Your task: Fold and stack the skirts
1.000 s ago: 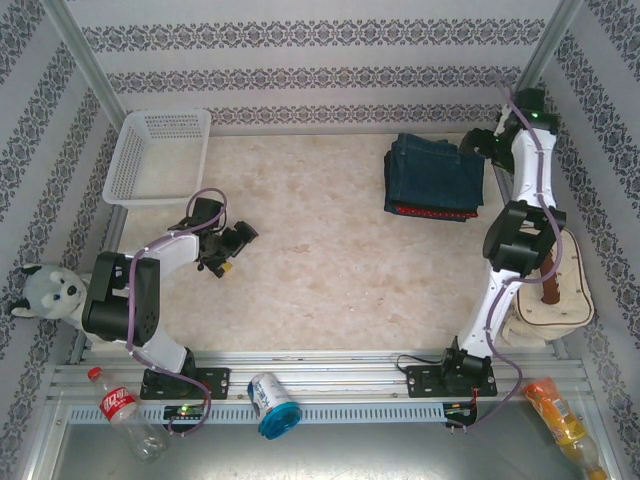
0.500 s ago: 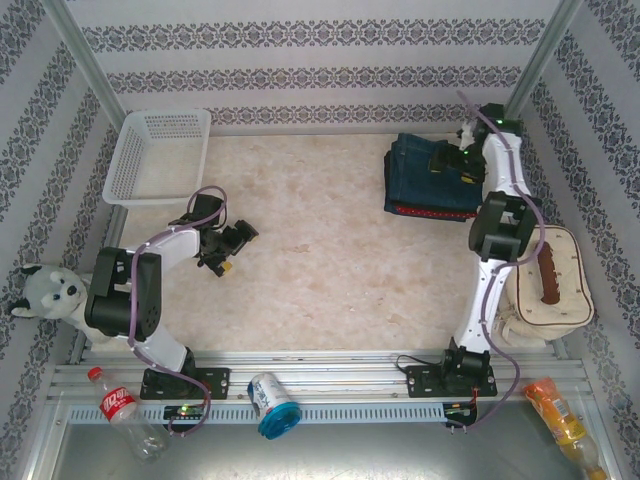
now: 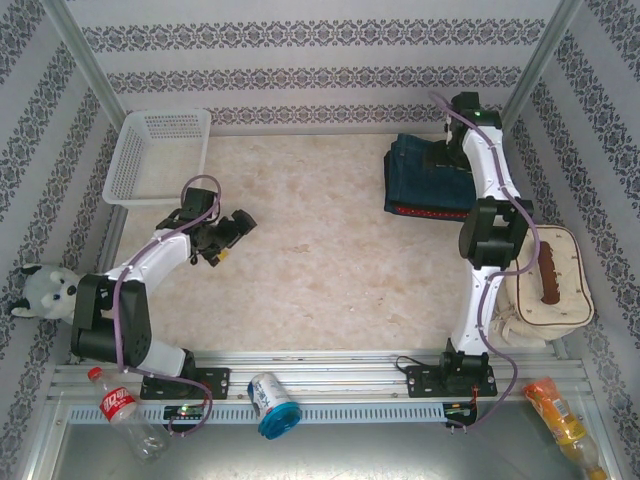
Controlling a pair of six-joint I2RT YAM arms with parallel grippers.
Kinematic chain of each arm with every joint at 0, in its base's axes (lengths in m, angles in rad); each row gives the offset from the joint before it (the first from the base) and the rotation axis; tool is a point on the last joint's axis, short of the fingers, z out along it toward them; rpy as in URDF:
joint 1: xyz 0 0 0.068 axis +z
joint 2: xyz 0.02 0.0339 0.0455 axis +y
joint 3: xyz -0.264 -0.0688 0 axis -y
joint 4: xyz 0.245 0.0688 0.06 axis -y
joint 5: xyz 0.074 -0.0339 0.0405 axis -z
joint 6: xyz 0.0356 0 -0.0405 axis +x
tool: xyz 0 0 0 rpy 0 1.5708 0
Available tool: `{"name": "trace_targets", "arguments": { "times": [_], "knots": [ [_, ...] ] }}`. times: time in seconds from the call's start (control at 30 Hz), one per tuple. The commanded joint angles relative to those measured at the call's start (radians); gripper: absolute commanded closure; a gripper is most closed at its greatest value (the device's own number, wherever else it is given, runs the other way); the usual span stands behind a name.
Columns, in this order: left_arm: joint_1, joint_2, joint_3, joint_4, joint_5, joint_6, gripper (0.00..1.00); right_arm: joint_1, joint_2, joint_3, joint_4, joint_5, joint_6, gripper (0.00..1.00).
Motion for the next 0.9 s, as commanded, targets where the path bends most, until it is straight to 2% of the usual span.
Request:
{"name": "trace_targets", "arguments": {
  "times": [0.0,0.07,0.23,0.67,0.87],
  "knots": [
    [0.001,0.000,-0.001,-0.032,-0.010,0.020,0.00,0.023,-0.015,-0.069,0.011,-0.101,0.063,0.03],
    [0.001,0.013,-0.005,-0.020,0.007,0.015,0.00,0.037,0.012,-0.084,0.012,-0.123,0.071,0.02],
    [0.002,0.019,-0.011,-0.013,0.010,0.012,0.00,0.043,0.108,-0.046,-0.011,-0.061,0.084,0.02],
    [0.012,0.034,-0.013,-0.031,-0.010,0.017,0.00,0.037,0.421,0.391,-0.182,-0.064,-0.076,0.02],
    [0.016,0.053,0.006,-0.040,-0.013,0.021,0.00,0.039,0.449,0.421,-0.119,-0.073,-0.148,0.02]
  ]
}}
